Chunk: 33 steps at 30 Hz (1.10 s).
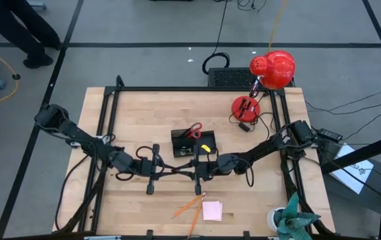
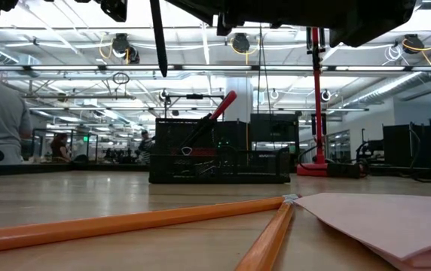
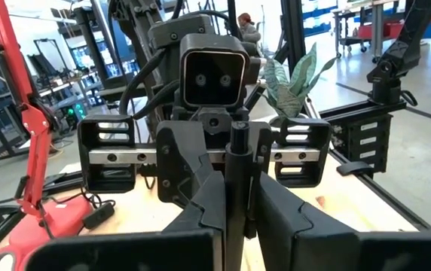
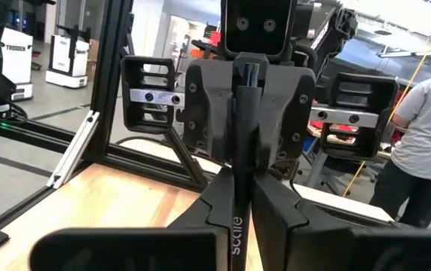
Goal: Pick and place office supplies into organizer
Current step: Put the pen into the desk organizer
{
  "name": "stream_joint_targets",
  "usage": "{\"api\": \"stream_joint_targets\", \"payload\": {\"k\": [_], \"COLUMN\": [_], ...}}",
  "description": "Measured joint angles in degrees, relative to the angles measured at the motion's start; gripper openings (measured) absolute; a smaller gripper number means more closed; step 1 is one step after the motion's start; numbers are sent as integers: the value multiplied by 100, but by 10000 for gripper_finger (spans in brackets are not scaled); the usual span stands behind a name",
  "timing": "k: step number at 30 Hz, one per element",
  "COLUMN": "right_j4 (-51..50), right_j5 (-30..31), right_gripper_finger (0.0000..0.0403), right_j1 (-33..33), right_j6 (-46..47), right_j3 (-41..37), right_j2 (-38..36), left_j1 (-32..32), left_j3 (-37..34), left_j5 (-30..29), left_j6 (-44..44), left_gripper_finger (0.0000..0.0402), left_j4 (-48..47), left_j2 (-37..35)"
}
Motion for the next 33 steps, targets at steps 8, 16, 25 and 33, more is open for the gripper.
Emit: {"api": "stream_joint_targets", "payload": {"k": [8, 16, 25, 33], "right_j4": [16, -14, -141, -294], "right_j5": [-6, 2, 45, 461], "right_gripper_finger": [65, 118, 147, 164], "right_j1": [-9, -8, -10, 2], "right_j6": [310, 340, 345, 275], "right_j3": [0, 0, 0, 4], "right_j2": [0, 2, -11, -85], "left_j1": [-2, 0, -2, 0], "left_j3": [2, 11, 13, -7], "left_j5": [4, -2, -301, -532], "left_j6": [-11, -37, -37, -3], "left_gripper_finger": [45, 44, 39, 47], "left_j4": [-16, -166, -408, -620], "left_j2": [0, -2, -4, 13]}}
